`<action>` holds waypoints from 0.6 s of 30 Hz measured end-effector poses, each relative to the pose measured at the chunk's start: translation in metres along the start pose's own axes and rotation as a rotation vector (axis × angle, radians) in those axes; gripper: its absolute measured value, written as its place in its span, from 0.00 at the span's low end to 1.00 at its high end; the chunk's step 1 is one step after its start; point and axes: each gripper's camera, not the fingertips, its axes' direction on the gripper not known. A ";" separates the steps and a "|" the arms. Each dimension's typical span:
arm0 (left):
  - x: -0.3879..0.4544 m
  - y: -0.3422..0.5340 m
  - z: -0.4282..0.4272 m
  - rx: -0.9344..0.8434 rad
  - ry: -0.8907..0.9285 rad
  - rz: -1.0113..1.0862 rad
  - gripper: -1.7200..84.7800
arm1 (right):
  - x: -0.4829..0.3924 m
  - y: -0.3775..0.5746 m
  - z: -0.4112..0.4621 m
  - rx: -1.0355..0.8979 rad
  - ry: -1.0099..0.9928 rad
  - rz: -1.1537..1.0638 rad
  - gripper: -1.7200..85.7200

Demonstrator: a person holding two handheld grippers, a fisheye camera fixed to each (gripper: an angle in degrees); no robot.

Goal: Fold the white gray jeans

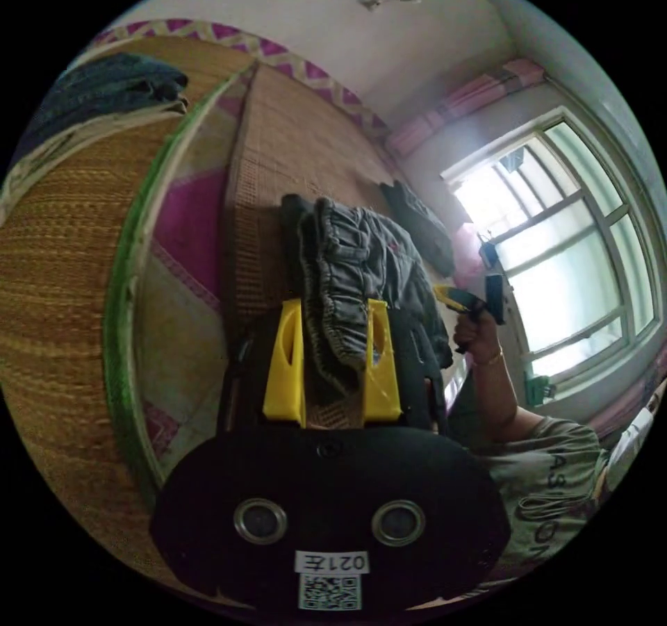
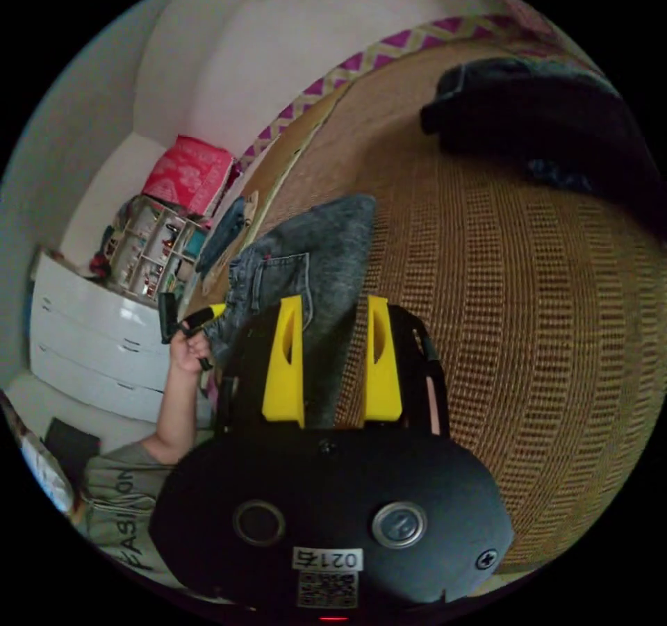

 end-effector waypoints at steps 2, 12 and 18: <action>-0.004 -0.015 0.008 -0.039 -0.036 0.001 0.16 | 0.028 -0.015 0.013 -0.062 -0.063 0.043 0.17; -0.018 -0.054 0.006 -0.055 -0.102 -0.053 0.17 | 0.105 -0.040 0.015 -0.094 -0.344 0.126 0.13; -0.035 -0.074 0.021 -0.111 0.065 -0.106 0.14 | 0.128 -0.044 0.011 -0.074 -0.375 0.132 0.12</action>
